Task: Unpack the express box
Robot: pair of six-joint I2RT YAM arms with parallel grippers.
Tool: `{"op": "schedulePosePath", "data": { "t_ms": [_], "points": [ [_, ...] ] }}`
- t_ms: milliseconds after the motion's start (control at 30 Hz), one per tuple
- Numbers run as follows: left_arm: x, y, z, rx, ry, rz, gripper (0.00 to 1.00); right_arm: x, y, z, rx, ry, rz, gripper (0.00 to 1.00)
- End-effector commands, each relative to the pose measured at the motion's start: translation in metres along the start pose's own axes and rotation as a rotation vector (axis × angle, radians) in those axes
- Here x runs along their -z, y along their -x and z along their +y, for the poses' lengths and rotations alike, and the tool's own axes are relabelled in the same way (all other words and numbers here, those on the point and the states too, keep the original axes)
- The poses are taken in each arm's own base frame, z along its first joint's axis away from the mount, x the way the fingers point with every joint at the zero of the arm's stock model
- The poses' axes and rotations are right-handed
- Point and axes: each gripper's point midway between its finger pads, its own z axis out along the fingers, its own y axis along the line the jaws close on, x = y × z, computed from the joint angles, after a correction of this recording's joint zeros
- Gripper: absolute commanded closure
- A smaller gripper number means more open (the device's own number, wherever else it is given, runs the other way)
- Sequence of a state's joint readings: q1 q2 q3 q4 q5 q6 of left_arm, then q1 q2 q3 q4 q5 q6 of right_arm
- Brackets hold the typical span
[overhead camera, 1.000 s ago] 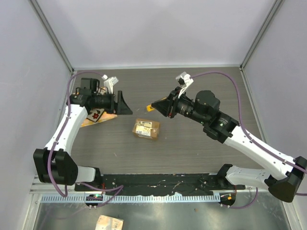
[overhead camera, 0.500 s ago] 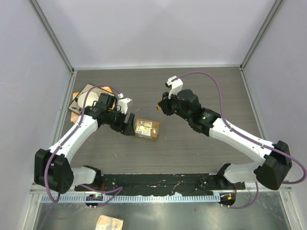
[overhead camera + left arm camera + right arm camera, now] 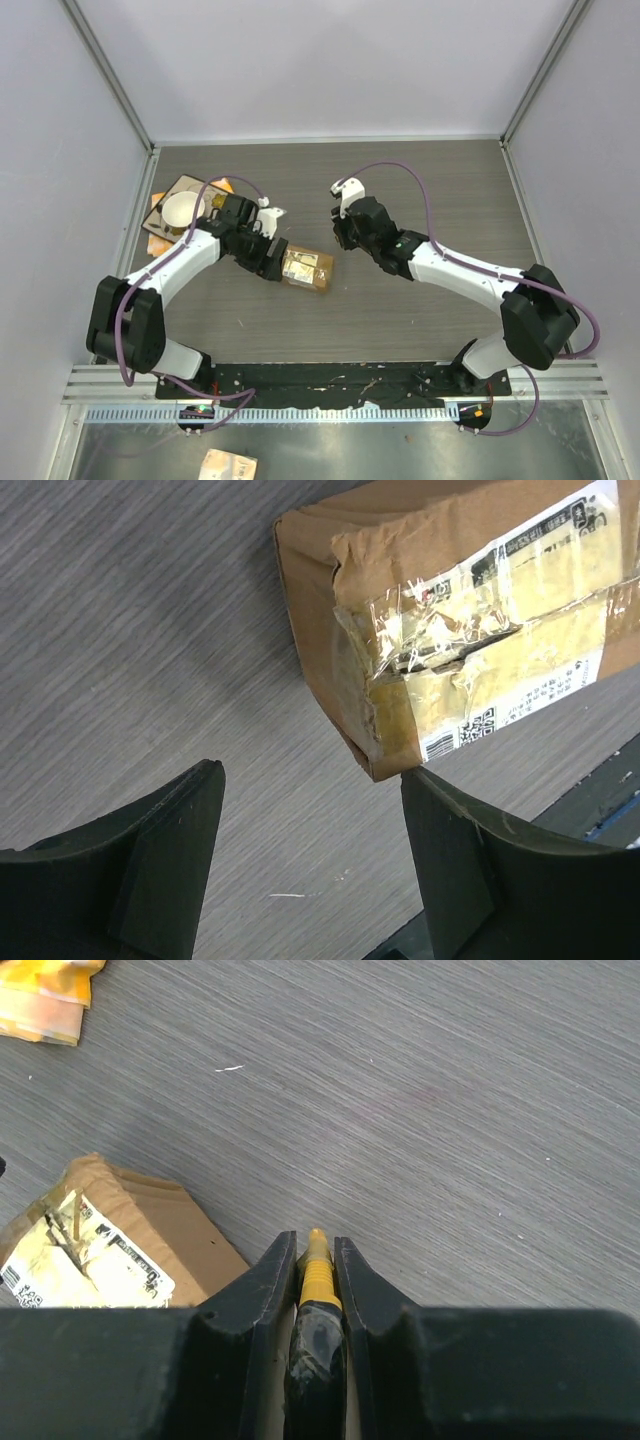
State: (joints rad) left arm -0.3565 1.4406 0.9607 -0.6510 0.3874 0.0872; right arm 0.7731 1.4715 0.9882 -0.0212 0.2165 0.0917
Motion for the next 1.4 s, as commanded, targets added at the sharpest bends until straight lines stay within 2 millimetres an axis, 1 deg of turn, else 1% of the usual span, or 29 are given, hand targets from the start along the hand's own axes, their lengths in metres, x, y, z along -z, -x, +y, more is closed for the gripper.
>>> {"op": "schedulePosePath", "data": {
  "t_ms": [0, 67, 133, 200, 300, 333, 367, 433, 467, 533, 567, 633, 667, 700, 733, 767, 800, 833, 867, 900, 967, 1033, 1067, 1100, 1133, 1167, 1233, 1300, 1367],
  "points": [
    [0.0, 0.022, 0.009, -0.052, 0.055, -0.071, 0.25, 0.0, 0.022, 0.006, -0.033, 0.027, -0.098, 0.99],
    [-0.002, 0.025, 0.013, -0.044, 0.069, -0.08, 0.27, -0.002, 0.022, 0.013, -0.043, 0.056, -0.101, 0.99],
    [-0.002, 0.028, 0.015, -0.041, 0.082, -0.087, 0.28, -0.005, 0.016, 0.018, -0.052, 0.07, -0.089, 0.99],
    [-0.001, 0.035, 0.016, -0.036, 0.087, -0.107, 0.28, -0.005, 0.012, 0.023, -0.06, 0.081, -0.084, 0.99],
    [-0.001, 0.041, 0.016, -0.031, 0.092, -0.125, 0.29, -0.001, 0.002, 0.029, -0.059, 0.086, -0.067, 0.99],
    [-0.001, 0.043, 0.016, -0.031, 0.088, -0.13, 0.3, 0.003, 0.003, 0.029, -0.068, 0.084, -0.072, 0.99],
    [-0.003, 0.045, 0.015, -0.029, 0.08, -0.13, 0.3, 0.006, -0.004, 0.032, -0.063, 0.079, -0.062, 0.99],
    [-0.005, 0.047, 0.011, -0.033, 0.054, -0.13, 0.3, 0.012, -0.008, 0.033, -0.073, 0.075, -0.059, 0.99],
    [-0.005, 0.046, 0.006, -0.03, 0.021, -0.124, 0.3, 0.018, -0.01, 0.032, -0.072, 0.063, -0.062, 0.99],
    [0.0, 0.049, -0.003, -0.053, -0.019, -0.131, 0.31, 0.023, -0.01, 0.027, -0.072, 0.04, -0.062, 0.99],
    [0.003, 0.044, -0.011, -0.057, -0.063, -0.114, 0.31, 0.027, -0.005, 0.024, -0.072, 0.029, -0.079, 0.99],
    [0.015, 0.049, -0.019, -0.099, -0.087, -0.141, 0.3, 0.031, 0.003, 0.018, -0.069, 0.003, -0.093, 0.99],
    [0.021, 0.049, -0.022, -0.111, -0.096, -0.147, 0.3, 0.033, 0.013, 0.019, -0.059, 0.005, -0.104, 0.99],
    [0.029, 0.051, -0.027, -0.124, -0.111, -0.168, 0.29, 0.034, 0.017, 0.018, -0.052, 0.0, -0.103, 0.99],
    [0.035, 0.055, -0.026, -0.133, -0.11, -0.187, 0.28, 0.035, 0.016, 0.017, -0.042, -0.007, -0.085, 0.99],
    [0.039, 0.055, -0.027, -0.135, -0.115, -0.189, 0.28, 0.037, 0.03, 0.016, -0.044, -0.015, -0.106, 0.99],
    [0.042, 0.056, -0.03, -0.134, -0.132, -0.196, 0.28, 0.038, 0.036, 0.014, -0.036, -0.029, -0.117, 0.99],
    [0.046, 0.058, -0.027, -0.126, -0.128, -0.202, 0.28, 0.04, 0.042, 0.008, -0.038, -0.058, -0.131, 0.99],
    [0.048, 0.061, -0.026, -0.121, -0.125, -0.21, 0.27, 0.044, 0.053, 0.009, -0.041, -0.057, -0.154, 0.99],
    [0.048, 0.062, -0.024, -0.111, -0.124, -0.214, 0.27, 0.046, 0.059, 0.01, -0.045, -0.049, -0.171, 0.99],
    [0.041, 0.064, -0.014, -0.072, -0.106, -0.208, 0.29, 0.051, 0.077, 0.016, -0.058, -0.014, -0.212, 0.99],
    [0.034, 0.062, -0.006, -0.025, -0.102, -0.192, 0.31, 0.054, 0.088, 0.025, -0.066, 0.027, -0.241, 0.99],
    [0.025, 0.06, -0.003, 0.021, -0.118, -0.168, 0.31, 0.056, 0.092, 0.034, -0.061, 0.059, -0.248, 0.99],
    [0.022, 0.059, 0.0, 0.05, -0.124, -0.162, 0.32, 0.055, 0.093, 0.038, -0.054, 0.071, -0.248, 0.99],
    [0.017, 0.058, 0.001, 0.07, -0.134, -0.15, 0.32, 0.056, 0.101, 0.043, -0.05, 0.085, -0.274, 0.99],
    [0.013, 0.059, 0.001, 0.082, -0.152, -0.152, 0.33, 0.055, 0.1, 0.053, -0.036, 0.108, -0.272, 0.99],
    [0.01, 0.058, 0.0, 0.104, -0.171, -0.148, 0.33, 0.054, 0.101, 0.063, -0.016, 0.129, -0.285, 0.99],
    [0.008, 0.06, 0.0, 0.107, -0.192, -0.162, 0.34, 0.052, 0.098, 0.074, 0.0, 0.149, -0.282, 0.99],
    [0.006, 0.062, 0.002, 0.109, -0.192, -0.165, 0.34, 0.051, 0.1, 0.081, 0.003, 0.166, -0.294, 0.99]
  ]
}}
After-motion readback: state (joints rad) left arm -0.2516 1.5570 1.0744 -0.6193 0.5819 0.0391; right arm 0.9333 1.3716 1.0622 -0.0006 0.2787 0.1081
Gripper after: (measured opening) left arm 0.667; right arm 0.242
